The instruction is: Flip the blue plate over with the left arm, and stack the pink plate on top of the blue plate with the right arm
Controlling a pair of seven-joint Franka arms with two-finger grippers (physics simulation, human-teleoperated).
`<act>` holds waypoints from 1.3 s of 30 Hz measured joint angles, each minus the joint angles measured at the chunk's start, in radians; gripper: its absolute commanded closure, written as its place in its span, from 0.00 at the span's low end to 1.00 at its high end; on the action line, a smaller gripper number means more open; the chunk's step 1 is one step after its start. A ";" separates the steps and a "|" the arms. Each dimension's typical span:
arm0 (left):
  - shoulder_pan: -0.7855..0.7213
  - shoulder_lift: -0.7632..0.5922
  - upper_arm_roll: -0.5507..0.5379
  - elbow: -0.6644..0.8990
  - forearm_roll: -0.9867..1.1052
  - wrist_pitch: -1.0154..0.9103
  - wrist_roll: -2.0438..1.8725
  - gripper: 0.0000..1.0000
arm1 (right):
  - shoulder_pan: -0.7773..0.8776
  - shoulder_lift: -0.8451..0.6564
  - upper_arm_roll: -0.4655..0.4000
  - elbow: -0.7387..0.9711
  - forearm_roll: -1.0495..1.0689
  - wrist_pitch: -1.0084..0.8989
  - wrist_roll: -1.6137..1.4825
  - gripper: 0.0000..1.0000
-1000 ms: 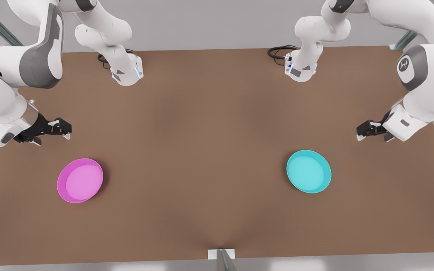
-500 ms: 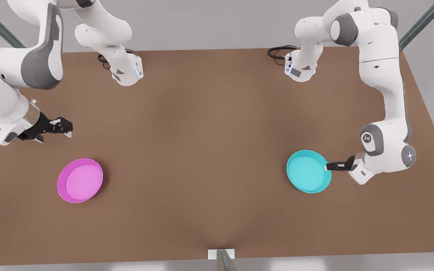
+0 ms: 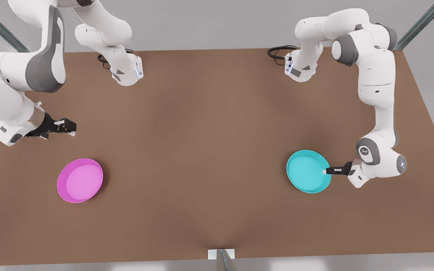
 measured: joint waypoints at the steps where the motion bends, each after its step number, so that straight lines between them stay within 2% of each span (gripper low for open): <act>1: 0.000 0.007 0.000 0.000 0.003 0.008 -0.001 0.48 | -0.019 -0.016 0.003 -0.022 0.001 0.009 0.000 0.00; 3: 0.000 0.011 -0.006 0.002 0.008 0.021 -0.002 0.48 | -0.045 -0.051 0.029 -0.050 0.002 0.018 0.000 0.00; 6: 0.000 0.016 -0.014 0.003 0.012 0.030 -0.003 0.50 | 0.000 -0.045 0.030 -0.066 0.000 0.035 -0.001 0.00; 8: 0.000 0.022 -0.014 0.003 0.013 0.038 -0.003 0.54 | -0.003 -0.054 0.047 -0.063 0.003 0.029 0.000 0.00; 9: 0.000 0.023 -0.015 0.002 0.013 0.038 -0.003 0.57 | -0.049 -0.078 0.091 -0.060 0.002 0.027 -0.007 0.00; 11: 0.000 0.023 -0.015 0.002 0.014 0.038 -0.003 0.59 | -0.094 -0.093 0.118 -0.064 -0.001 0.005 0.000 0.00; 14: -0.001 0.023 -0.015 0.003 0.015 0.038 -0.003 0.78 | -0.142 -0.118 0.139 -0.073 -0.014 0.015 0.002 0.00; 18: -0.002 0.023 -0.014 0.002 0.015 0.038 -0.002 0.79 | -0.130 -0.124 0.130 -0.133 -0.014 0.012 0.043 0.00; 22: -0.001 0.024 -0.014 -0.001 0.014 0.034 0.000 0.57 | -0.082 -0.114 0.128 -0.152 -0.015 0.025 0.080 0.00; 24: -0.002 0.023 -0.015 0.000 0.015 0.030 0.028 0.57 | -0.059 -0.089 0.128 -0.142 -0.014 0.022 0.078 0.00; 25: -0.001 0.027 -0.015 0.001 0.015 0.031 0.044 0.59 | -0.048 -0.048 0.127 -0.122 -0.012 0.007 0.068 0.00; 27: -0.001 0.032 -0.015 0.003 0.016 0.030 0.072 0.78 | -0.090 -0.013 0.128 -0.090 -0.011 -0.015 0.067 0.00; 29: -0.001 0.034 -0.014 0.003 0.016 0.032 0.080 0.79 | -0.149 -0.006 0.129 -0.071 -0.009 -0.019 0.068 0.00; 32: -0.002 0.032 -0.014 0.006 0.018 0.026 0.099 0.79 | -0.094 -0.011 0.130 -0.072 -0.009 -0.007 0.066 0.00; 35: 0.000 0.032 -0.014 0.015 0.038 0.019 0.099 0.79 | -0.137 -0.010 0.129 -0.072 -0.012 -0.003 0.067 0.00; 39: 0.000 0.031 -0.011 0.046 0.077 0.000 0.084 0.79 | -0.110 -0.010 0.130 -0.074 -0.012 0.025 0.066 0.00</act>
